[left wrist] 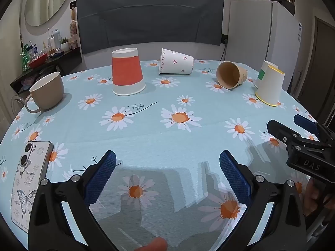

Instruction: Flip cup upside down

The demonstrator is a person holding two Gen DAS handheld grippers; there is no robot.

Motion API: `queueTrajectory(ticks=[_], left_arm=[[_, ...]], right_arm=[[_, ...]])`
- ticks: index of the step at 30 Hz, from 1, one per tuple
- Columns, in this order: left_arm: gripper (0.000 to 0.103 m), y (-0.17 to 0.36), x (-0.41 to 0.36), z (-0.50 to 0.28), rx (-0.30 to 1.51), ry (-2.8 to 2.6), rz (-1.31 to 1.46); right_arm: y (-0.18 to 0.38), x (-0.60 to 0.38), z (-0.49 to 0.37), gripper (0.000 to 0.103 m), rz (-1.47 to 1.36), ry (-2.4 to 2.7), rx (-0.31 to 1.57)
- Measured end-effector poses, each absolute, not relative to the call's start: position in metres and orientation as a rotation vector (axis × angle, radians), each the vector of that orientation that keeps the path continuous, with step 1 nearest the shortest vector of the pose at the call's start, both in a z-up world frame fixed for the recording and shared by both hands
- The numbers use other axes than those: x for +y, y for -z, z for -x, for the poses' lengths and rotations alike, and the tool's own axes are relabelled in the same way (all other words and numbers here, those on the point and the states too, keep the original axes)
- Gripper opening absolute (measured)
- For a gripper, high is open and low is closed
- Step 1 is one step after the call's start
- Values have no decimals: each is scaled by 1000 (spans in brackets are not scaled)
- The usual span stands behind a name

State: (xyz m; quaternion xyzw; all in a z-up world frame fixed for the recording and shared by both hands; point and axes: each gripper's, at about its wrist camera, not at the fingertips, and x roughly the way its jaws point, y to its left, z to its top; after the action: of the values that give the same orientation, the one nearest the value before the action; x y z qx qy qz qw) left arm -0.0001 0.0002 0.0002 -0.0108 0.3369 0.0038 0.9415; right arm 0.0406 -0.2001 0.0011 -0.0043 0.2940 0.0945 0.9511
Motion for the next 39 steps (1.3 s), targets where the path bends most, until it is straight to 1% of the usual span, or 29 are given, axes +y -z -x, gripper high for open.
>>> queueTrajectory(ticks=[39], left_arm=[[97, -1, 2, -1, 687, -18, 26]], right_arm=[[-1, -200, -40, 93, 7, -193, 593]])
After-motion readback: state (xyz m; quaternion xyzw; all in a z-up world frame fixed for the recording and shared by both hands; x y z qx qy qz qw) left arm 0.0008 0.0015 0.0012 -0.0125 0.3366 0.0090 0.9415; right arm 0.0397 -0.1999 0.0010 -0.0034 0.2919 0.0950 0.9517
